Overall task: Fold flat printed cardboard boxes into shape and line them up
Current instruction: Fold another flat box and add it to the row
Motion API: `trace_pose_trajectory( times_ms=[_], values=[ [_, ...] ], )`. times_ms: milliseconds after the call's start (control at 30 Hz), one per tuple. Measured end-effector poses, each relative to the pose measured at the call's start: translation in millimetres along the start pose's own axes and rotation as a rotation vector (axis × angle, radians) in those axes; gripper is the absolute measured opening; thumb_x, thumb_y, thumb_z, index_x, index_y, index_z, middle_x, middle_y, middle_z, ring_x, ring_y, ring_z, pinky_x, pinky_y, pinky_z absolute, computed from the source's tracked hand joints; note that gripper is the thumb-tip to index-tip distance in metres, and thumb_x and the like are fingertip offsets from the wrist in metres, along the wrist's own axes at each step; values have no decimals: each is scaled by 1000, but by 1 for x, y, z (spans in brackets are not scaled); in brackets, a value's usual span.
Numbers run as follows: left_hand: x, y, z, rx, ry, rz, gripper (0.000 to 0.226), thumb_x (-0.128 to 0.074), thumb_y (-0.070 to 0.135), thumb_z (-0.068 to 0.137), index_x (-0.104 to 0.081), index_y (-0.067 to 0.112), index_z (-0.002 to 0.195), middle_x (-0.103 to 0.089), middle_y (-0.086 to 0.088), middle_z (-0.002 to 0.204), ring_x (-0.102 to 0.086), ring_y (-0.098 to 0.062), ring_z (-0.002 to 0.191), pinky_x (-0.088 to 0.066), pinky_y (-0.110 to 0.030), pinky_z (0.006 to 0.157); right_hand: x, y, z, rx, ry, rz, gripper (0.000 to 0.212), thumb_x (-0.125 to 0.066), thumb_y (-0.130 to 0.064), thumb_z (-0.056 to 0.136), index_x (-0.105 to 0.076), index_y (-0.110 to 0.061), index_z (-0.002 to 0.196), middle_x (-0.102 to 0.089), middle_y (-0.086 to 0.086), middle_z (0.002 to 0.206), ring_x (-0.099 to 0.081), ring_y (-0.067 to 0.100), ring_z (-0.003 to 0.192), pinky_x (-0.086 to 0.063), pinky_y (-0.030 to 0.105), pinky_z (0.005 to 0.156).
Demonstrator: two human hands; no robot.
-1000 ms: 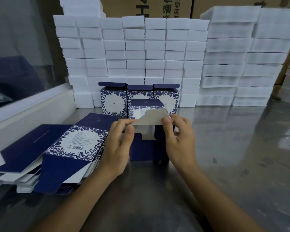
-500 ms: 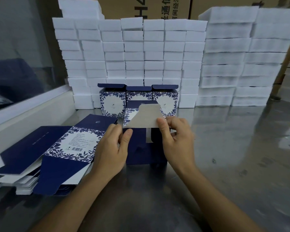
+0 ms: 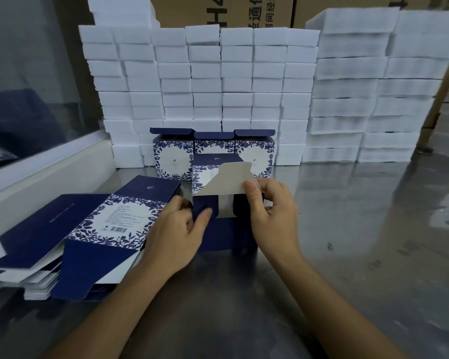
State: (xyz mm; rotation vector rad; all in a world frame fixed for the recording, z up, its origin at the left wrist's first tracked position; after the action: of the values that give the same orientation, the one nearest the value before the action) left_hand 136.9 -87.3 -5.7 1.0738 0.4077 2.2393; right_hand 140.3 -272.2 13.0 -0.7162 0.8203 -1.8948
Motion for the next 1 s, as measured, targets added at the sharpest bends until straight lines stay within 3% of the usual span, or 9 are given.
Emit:
trace_pose_trajectory(
  times_ms=[133,300,367,467,600,733,800,867,1000],
  values=[
    [-4,-3,0,-20,-102,42,57,-58,38,93,-40,17,43,-57,-5,114,-58,-25,94,-49,-42,73,1,4,2,-38,1,20,52,-45,-62,87,-63,-14,90,-59,-3,98,-58,14,94,-53,47,82],
    [-6,-3,-1,-56,-130,45,58,-57,30,96,-34,28,43,-54,-4,123,-56,-23,92,-46,-39,72,1,6,3,-54,-11,26,50,-46,-64,86,-63,-17,90,-59,-5,101,-57,6,96,-54,42,82],
    [-5,-3,-1,-56,-136,66,56,-58,33,95,-35,27,44,-54,-4,124,-57,-24,94,-47,-40,73,1,6,3,-52,-7,27,47,-48,-61,88,-63,-17,89,-58,-6,100,-57,7,96,-54,42,81],
    [-10,-7,-2,-9,-271,190,46,-60,41,93,-47,19,55,-50,-2,131,-53,-23,110,-46,-41,87,3,7,4,-56,11,36,46,-49,-62,87,-62,-18,86,-57,-8,98,-58,6,96,-53,40,82],
    [-17,-13,-3,21,-403,305,48,-54,42,96,-40,23,54,-48,1,113,-47,-23,106,-34,-36,89,4,6,4,-52,15,51,45,-49,-64,84,-62,-21,84,-58,-9,97,-58,5,96,-53,36,82],
    [-18,-13,-3,22,-413,331,48,-49,35,100,-36,23,55,-31,5,93,-45,-21,101,-30,-35,86,4,6,4,-49,5,59,45,-49,-64,84,-62,-21,83,-57,-10,97,-58,6,96,-51,25,76],
    [-18,-14,-4,21,-432,360,43,-45,36,101,-43,20,61,-33,5,94,-46,-21,104,-31,-36,88,4,4,4,-49,-4,79,41,-50,-63,84,-62,-24,83,-57,-10,98,-57,4,96,-47,15,68],
    [-18,-13,-5,-1,-444,394,38,-41,41,102,-59,15,80,-44,3,105,-47,-21,107,-34,-37,91,5,3,3,-52,-8,108,37,-50,-61,85,-63,-27,83,-58,-8,98,-57,2,96,-45,10,68],
    [-7,-3,-4,-18,-198,111,23,-42,40,100,-47,18,95,-49,2,99,-55,-23,91,-44,-40,76,6,3,5,-77,1,173,39,-44,-53,94,-70,-25,86,-62,-3,99,-56,1,95,-40,6,77]
  ],
)
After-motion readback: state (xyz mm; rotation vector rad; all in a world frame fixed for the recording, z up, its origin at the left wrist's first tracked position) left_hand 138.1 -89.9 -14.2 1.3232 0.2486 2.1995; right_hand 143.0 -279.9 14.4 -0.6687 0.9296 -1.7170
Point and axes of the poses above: each hand's wrist, its own z-axis towards the middle knuckle, its own x-axis out of the back of the hand, y = z × x, the point moved 3 cm from there along z, towards the middle knuckle
